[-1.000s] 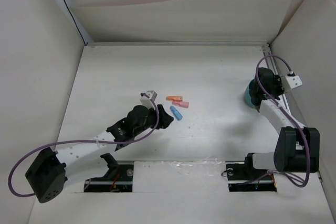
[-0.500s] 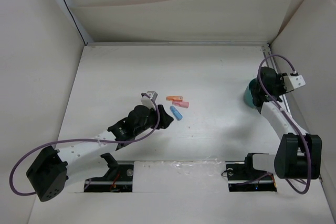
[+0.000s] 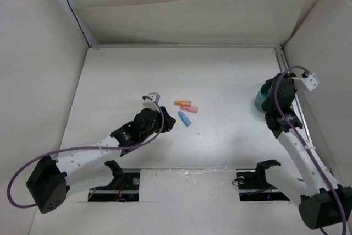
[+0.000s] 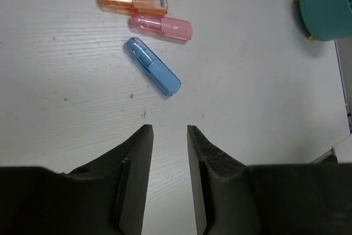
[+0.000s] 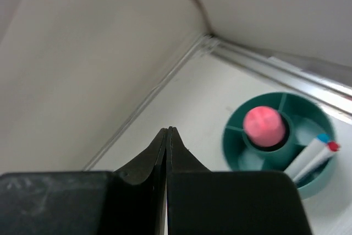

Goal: Sort the stationery into containers
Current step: Place the pen in the storage box, then pick up the pen from the center of the board.

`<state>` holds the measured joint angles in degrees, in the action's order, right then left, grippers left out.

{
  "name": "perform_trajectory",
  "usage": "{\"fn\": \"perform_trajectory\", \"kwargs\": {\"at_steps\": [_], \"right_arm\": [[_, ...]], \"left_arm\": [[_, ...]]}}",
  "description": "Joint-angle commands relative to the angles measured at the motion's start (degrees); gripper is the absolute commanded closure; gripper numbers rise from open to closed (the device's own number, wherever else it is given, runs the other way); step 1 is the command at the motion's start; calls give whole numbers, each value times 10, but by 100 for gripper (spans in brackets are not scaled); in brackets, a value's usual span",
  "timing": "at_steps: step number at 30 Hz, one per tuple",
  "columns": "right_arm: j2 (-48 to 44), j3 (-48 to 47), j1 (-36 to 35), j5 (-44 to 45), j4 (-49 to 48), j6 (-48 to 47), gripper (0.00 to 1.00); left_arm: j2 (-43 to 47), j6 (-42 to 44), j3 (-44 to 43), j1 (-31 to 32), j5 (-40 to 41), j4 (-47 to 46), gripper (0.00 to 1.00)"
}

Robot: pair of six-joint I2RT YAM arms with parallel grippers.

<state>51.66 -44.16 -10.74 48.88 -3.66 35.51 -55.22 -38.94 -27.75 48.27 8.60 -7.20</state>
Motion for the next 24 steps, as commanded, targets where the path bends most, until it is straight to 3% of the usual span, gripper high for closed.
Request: {"fn": "perform_trajectory", "kwargs": {"at_steps": [1, 5, 9, 13, 14, 19, 24], "right_arm": [[-12, -39, -31, -155, 45, -33, 100], [-6, -60, -102, -274, 73, -46, 100], [26, -66, -167, -291, 81, -75, 99], [61, -72, -199, -275, 81, -104, 82], [66, -72, -205, -275, 81, -109, 75], [53, -50, -211, -283, 81, -110, 61], [42, -31, -211, -303, 64, -105, 58]], "left_arm": [[-1, -32, -54, 1, 62, 50, 73], [-29, -46, -89, 1, 89, 66, 79], [-97, -54, -139, 1, 107, 90, 88], [-183, -60, -192, 6, 113, 119, 91], [-218, -60, -202, 6, 113, 119, 88], [-315, -65, -271, 6, 99, 146, 72], [-387, -65, -317, 11, 104, 151, 66]]}}
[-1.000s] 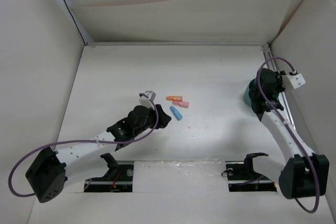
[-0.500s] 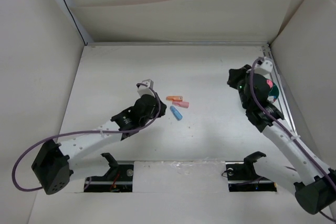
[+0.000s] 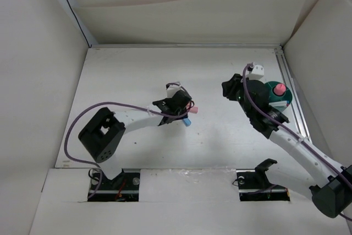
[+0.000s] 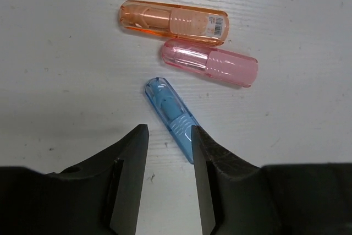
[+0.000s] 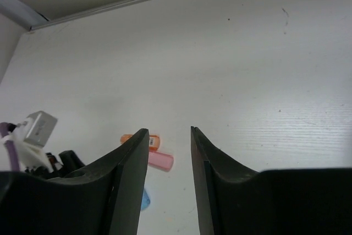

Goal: Sort the stationery into containers
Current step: Pick up the pen from the center of the board.

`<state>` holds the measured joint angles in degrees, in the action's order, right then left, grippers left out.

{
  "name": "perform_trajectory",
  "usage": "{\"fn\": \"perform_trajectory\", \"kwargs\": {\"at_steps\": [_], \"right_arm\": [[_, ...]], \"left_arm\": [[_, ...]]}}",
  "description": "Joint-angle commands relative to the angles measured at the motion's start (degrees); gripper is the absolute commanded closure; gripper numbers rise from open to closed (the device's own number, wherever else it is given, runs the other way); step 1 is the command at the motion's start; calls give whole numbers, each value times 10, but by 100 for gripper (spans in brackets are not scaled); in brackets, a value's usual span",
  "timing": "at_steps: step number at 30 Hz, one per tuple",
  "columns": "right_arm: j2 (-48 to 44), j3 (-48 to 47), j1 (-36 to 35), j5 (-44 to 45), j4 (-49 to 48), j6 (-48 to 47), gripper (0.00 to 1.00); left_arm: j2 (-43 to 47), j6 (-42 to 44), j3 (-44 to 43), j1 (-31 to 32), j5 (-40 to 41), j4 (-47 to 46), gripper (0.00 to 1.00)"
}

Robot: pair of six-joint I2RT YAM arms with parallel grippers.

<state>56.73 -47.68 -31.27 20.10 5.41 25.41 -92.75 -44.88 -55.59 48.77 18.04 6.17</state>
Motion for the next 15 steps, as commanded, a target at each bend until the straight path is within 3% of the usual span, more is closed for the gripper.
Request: {"fn": "perform_trajectory", "kwargs": {"at_steps": [1, 15], "right_arm": [[-14, 4, -6, -22, -27, -4, 58], [-8, -2, -28, -22, -27, -4, 58]], "left_arm": [[-34, -6, -48, 6, 16, 31, 66], [-105, 0, -99, 11, 78, 63, 62]]}}
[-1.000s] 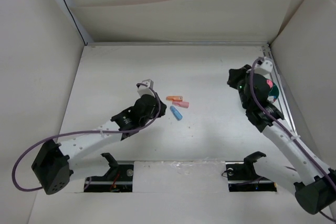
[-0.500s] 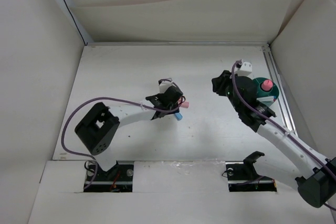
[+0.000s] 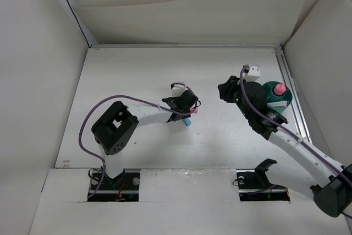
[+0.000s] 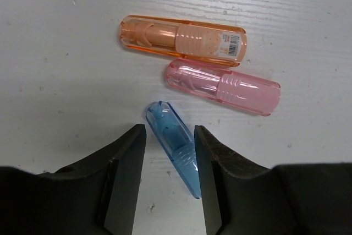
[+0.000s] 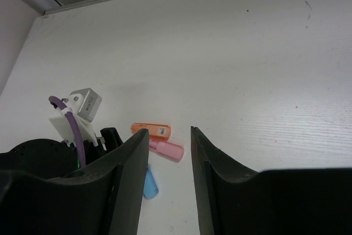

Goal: Sort the stationery into containers
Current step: Pick up the pen from the center of the board.

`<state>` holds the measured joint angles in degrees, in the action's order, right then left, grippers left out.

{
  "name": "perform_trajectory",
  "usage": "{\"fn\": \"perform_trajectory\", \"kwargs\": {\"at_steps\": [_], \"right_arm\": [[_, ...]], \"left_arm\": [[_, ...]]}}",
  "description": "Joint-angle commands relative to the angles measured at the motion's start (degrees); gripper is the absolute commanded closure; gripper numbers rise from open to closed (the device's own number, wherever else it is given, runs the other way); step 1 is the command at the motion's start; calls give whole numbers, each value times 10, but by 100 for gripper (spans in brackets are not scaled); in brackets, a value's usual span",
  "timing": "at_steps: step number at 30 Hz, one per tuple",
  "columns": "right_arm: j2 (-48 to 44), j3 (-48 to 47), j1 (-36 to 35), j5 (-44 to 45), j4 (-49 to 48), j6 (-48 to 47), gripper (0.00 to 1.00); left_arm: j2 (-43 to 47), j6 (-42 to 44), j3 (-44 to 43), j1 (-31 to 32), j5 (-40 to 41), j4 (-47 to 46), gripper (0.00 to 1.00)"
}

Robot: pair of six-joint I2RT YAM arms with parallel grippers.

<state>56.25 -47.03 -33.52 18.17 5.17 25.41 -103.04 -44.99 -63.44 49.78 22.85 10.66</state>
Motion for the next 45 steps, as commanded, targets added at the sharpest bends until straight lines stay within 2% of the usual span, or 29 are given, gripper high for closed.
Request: {"fn": "perform_trajectory", "kwargs": {"at_steps": [1, 21, 26, 28, 29, 32, 36, 41, 45], "right_arm": [[-4, -9, -6, -2, -24, -9, 58], [-19, -9, -11, -13, -24, -9, 58], [-19, -9, -11, -13, -24, -9, 58], [-19, -4, -11, -13, -24, -9, 58], [-19, -3, -11, -13, -24, -9, 58], [-19, -3, -11, -13, -24, -9, 58], [-19, -3, -11, -13, -24, -9, 58], [-19, -3, -11, -13, -24, -9, 58], [-19, -3, -11, -13, -24, -9, 58]], "left_arm": [[-2, 1, -14, 1, 30, 10, 62], [-37, 6, -27, 1, 46, 4, 63], [-43, 6, -27, 1, 51, -1, 69], [-43, 6, -27, 1, 51, -1, 69], [-43, 6, -22, 1, 51, -1, 64], [-43, 6, -22, 1, 51, -1, 64], [-43, 6, -16, 7, 56, -1, 71], [-32, 6, -5, 7, 62, -6, 86], [-13, 6, 8, 7, 62, -6, 92]]}}
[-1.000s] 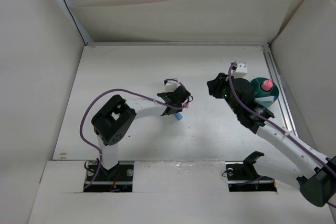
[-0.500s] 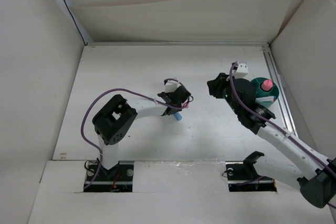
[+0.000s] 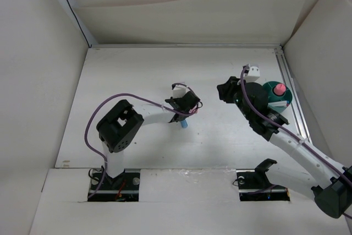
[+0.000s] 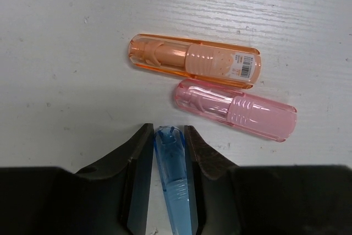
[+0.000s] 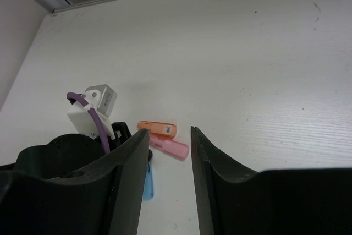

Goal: Sort the stationery into containers
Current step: Pick up the pen from the center of the board.

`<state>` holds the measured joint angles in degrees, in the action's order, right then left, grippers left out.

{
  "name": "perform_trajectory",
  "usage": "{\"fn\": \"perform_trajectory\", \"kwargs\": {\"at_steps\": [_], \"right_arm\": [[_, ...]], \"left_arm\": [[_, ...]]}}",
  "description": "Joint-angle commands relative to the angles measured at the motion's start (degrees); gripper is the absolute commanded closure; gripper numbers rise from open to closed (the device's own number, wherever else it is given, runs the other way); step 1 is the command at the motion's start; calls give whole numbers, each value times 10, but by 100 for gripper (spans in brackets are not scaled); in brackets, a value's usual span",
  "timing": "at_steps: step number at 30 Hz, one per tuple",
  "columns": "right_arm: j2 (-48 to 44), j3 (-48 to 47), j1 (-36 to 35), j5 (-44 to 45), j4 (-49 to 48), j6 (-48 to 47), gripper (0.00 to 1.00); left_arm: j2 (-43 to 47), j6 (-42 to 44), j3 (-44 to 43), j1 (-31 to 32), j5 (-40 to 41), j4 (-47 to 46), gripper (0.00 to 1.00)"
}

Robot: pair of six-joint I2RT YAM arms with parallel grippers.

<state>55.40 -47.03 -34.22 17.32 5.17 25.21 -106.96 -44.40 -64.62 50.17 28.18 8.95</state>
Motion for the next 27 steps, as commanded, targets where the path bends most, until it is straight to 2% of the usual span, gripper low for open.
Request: {"fn": "perform_trajectory", "kwargs": {"at_steps": [1, 5, 13, 18, 25, 27], "right_arm": [[-16, -3, -4, -4, -24, -7, 58], [-16, -3, -4, -4, -24, -7, 58], [-32, 2, -4, 2, -24, -7, 58], [-52, 7, -4, 18, -24, -7, 58], [-138, 12, -4, 63, -18, -2, 58], [-169, 12, -4, 75, -11, -2, 58]], "left_arm": [[26, 0, 20, 3, 8, 11, 94], [55, 0, 32, 9, 8, 11, 100], [98, -5, 27, 31, 19, 35, 100], [135, 0, 13, 31, -6, 35, 100], [154, 12, -58, 31, -25, 27, 100], [139, 26, -117, 31, -25, 27, 100]]}}
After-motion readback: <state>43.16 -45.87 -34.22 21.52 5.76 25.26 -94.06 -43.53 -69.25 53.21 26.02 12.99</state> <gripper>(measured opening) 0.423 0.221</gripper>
